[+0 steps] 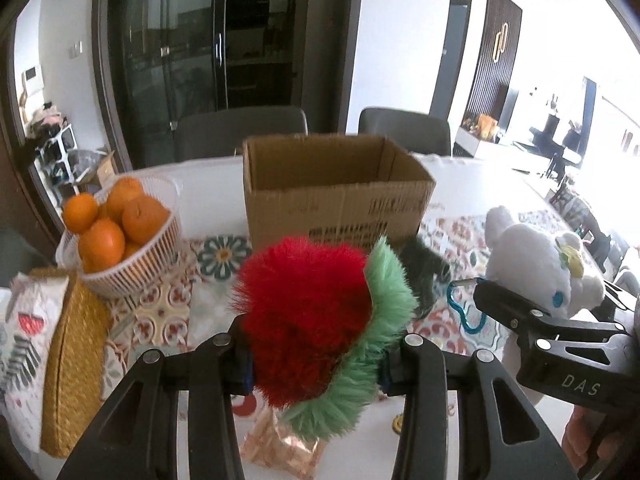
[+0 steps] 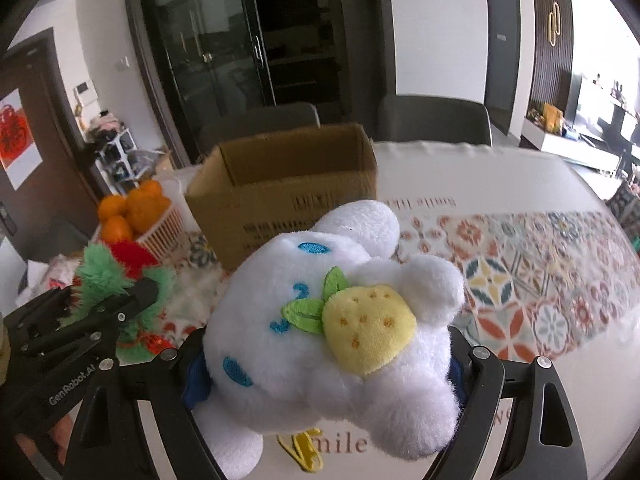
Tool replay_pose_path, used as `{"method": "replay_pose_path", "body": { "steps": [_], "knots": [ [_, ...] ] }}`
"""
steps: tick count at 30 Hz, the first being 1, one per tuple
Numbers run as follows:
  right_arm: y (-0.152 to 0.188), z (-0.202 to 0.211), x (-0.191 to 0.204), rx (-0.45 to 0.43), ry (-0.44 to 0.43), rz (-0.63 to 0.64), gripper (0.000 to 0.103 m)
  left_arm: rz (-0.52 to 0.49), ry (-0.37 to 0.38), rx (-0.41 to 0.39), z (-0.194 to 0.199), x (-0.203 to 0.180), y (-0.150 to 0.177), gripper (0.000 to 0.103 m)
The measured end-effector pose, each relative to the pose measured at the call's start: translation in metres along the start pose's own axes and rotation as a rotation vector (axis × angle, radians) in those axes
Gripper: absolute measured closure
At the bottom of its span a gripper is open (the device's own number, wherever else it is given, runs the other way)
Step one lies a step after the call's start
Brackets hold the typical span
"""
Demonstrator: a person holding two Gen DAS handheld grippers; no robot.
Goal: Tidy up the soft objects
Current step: 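Carry the white plush and red-green fuzzy toy over the cardboard box with both tools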
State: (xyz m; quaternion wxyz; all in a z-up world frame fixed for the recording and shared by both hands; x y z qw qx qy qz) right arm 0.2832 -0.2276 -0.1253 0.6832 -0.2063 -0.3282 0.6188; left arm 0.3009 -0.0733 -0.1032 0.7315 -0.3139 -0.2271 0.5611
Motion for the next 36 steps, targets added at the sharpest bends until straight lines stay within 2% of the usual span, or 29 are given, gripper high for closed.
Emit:
{"method": "replay_pose_path", "body": {
  "steps": [9, 21, 28, 36],
  "knots": [
    [-0.05, -0.003, 0.005, -0.053, -0.045, 0.013, 0.016, 0.004, 0.025, -0.061, -0.001, 0.005, -0.049, 0.061],
    [-0.126, -0.031, -0.002, -0.065, -0.085, 0.032, 0.016, -0.056, 0.003, -0.159, -0.012, 0.006, -0.116, 0.061],
    [-0.158, -0.063, -0.002, -0.016, -0.108, 0.049, 0.016, -0.058, 0.025, -0.146, -0.038, 0.008, -0.146, 0.06],
    [-0.172, -0.111, -0.008, 0.074, -0.141, 0.058, 0.016, -0.033, 0.053, -0.057, -0.088, 0.013, -0.162, 0.06]
  ]
}}
Point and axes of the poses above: each gripper's, at about its wrist camera, not at the fingertips, and z roughly against the way its jaws point, x to its left, y to its underside, the point moved 8 cm from there along -z, roughly the way its jaws point, and after that the axes turned 5 degrees about -y, right-handed, at the moved point
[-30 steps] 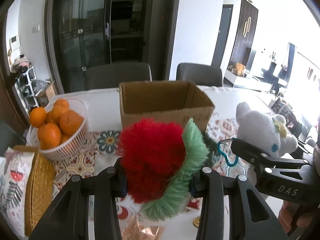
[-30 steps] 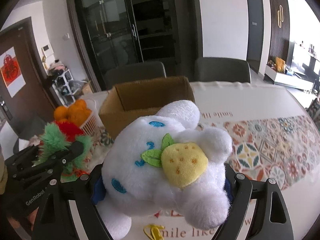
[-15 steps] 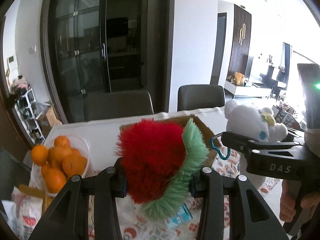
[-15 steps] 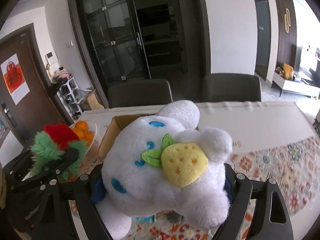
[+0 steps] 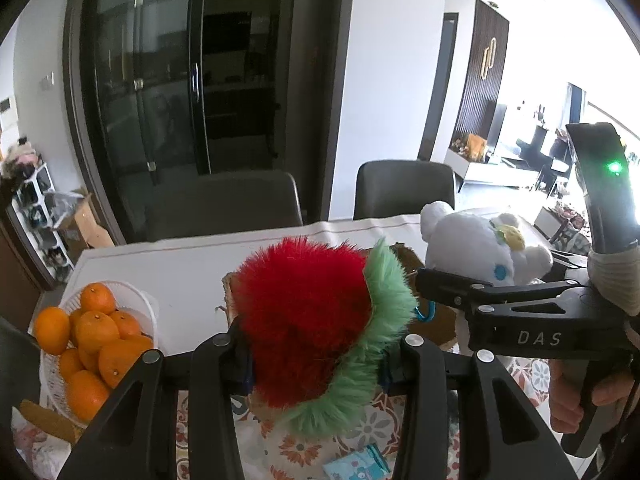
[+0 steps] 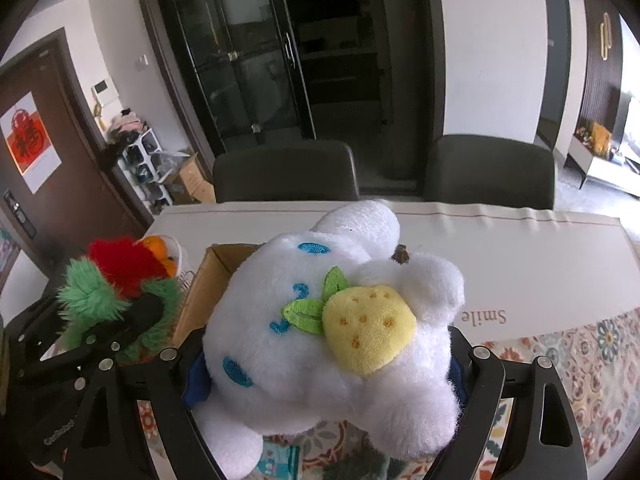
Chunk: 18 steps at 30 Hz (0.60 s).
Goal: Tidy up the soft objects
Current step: 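Carry the white plush and red-green fuzzy toy over the cardboard box with both tools, then open both tools to drop the two toys into the box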
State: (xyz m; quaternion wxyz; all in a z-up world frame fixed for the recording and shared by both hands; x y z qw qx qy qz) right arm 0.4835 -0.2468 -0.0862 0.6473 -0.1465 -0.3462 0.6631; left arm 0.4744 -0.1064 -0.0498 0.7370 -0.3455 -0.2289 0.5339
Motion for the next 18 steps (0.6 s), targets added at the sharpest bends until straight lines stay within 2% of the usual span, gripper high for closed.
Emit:
{"method": "replay_pose_path", "body": {
  "steps": [12, 17, 18],
  "knots": [
    [-0.002, -0.065, -0.02, 0.134, -0.037, -0.034, 0.015, -0.02, 0.014, 0.129, -0.066, 0.004, 0.006, 0.057],
    [-0.001, -0.082, -0.03, 0.176, -0.02, -0.051, 0.013, -0.023, 0.007, 0.171, -0.083, 0.007, 0.012, 0.037],
    [0.0, -0.085, -0.031, 0.185, -0.021, -0.057, 0.013, -0.023, 0.0, 0.174, -0.085, 0.008, 0.012, 0.037]
  ]
}}
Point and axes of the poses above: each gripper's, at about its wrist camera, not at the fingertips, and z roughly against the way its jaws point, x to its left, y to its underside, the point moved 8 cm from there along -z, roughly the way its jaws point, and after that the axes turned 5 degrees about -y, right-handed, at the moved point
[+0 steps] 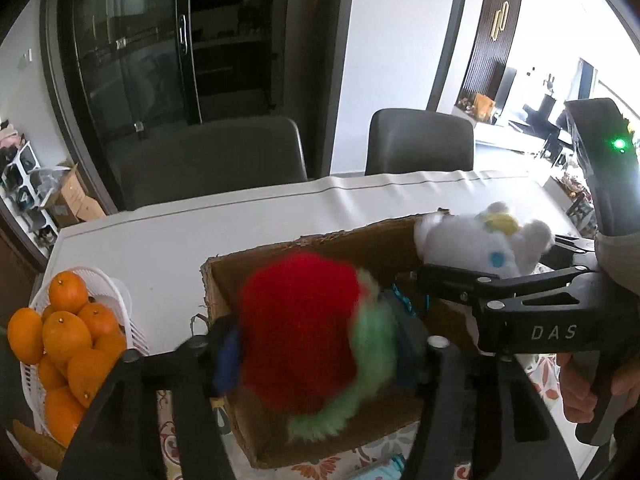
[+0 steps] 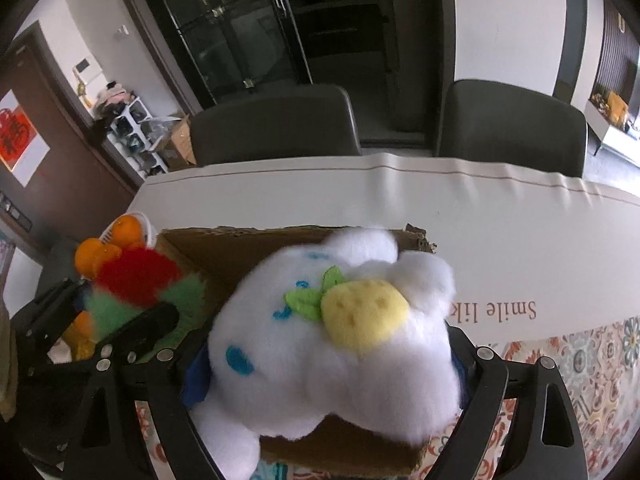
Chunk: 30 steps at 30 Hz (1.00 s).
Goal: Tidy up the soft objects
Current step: 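Open both tools to drop the two toys into the box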
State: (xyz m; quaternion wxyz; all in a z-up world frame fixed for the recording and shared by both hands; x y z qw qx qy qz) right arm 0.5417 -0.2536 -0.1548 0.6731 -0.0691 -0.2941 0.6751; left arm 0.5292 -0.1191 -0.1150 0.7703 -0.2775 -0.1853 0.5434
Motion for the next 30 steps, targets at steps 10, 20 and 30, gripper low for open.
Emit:
{"method": "replay_pose_path", "body": {
  "steps": [10, 20, 30],
  "knots": [
    [-0.001, 0.0, -0.003, -0.007, 0.022, -0.016, 0.013, 0.0, -0.116, -0.009, 0.008, 0.013, 0.003, 0.021],
    [0.008, 0.05, 0.0, -0.124, 0.15, -0.008, 0.013, 0.035, -0.169, -0.021, 0.037, 0.015, 0.017, 0.014],
    [0.034, 0.097, 0.004, -0.188, 0.192, -0.006, 0.013, 0.033, -0.19, -0.088, 0.079, 0.0, 0.033, 0.007]
  ]
}}
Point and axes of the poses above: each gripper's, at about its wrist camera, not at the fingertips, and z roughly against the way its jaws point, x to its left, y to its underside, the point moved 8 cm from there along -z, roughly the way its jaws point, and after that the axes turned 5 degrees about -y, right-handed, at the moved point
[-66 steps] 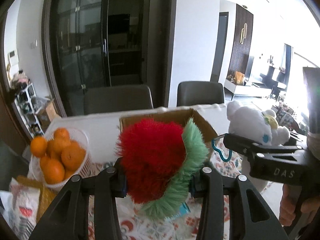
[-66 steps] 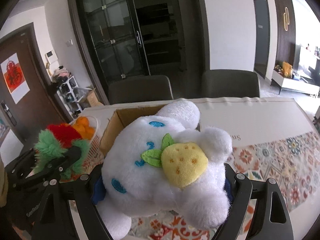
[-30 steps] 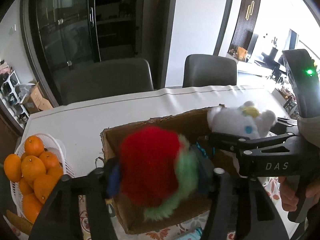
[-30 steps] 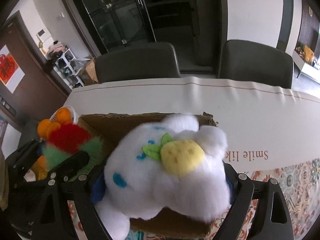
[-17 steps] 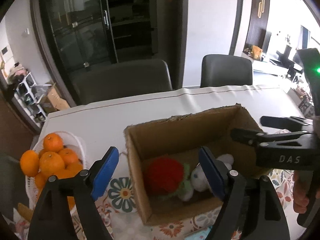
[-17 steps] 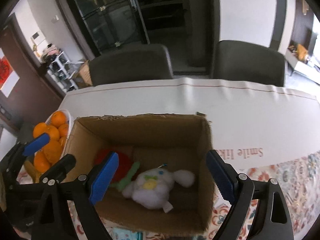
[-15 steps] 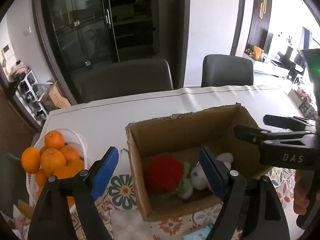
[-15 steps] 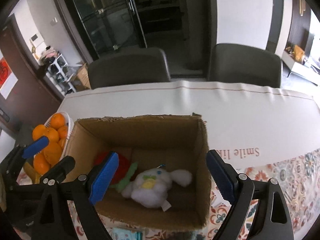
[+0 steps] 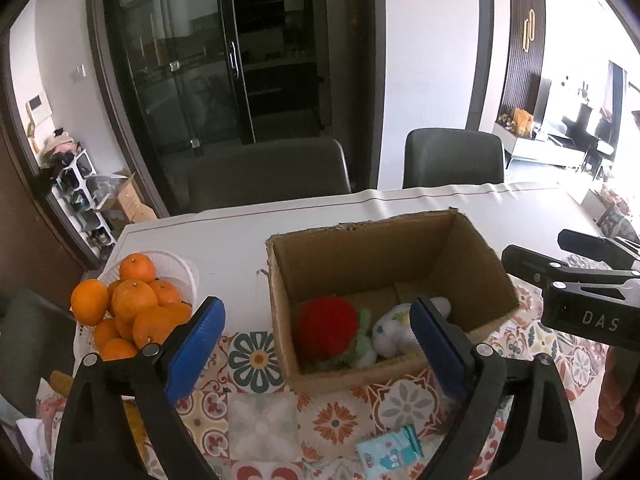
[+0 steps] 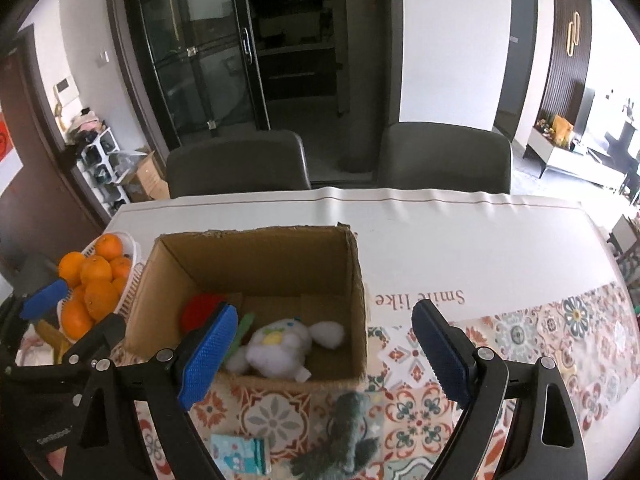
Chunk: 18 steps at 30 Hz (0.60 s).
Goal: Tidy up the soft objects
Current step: 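Open both tools to drop the two toys into the box, then grasp the dark green glove with the right tool while the left tool grasps the blue tissue pack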
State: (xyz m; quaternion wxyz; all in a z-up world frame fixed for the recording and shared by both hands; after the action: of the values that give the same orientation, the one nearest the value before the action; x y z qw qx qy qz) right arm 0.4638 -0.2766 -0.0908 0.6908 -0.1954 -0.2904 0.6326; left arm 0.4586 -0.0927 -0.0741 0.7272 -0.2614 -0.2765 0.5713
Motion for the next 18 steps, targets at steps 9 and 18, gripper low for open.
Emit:
{"method": "replay_pose_path", "body": {
  "steps": [9, 18],
  "knots": [
    [0.03, 0.017, -0.014, -0.006, 0.011, -0.044, 0.013, -0.004, -0.023, -0.008, 0.023, -0.012, 0.025, 0.004],
    [0.07, 0.002, -0.028, 0.061, 0.001, -0.096, 0.013, -0.012, -0.036, 0.045, 0.02, -0.022, 0.059, 0.004]
  ]
}}
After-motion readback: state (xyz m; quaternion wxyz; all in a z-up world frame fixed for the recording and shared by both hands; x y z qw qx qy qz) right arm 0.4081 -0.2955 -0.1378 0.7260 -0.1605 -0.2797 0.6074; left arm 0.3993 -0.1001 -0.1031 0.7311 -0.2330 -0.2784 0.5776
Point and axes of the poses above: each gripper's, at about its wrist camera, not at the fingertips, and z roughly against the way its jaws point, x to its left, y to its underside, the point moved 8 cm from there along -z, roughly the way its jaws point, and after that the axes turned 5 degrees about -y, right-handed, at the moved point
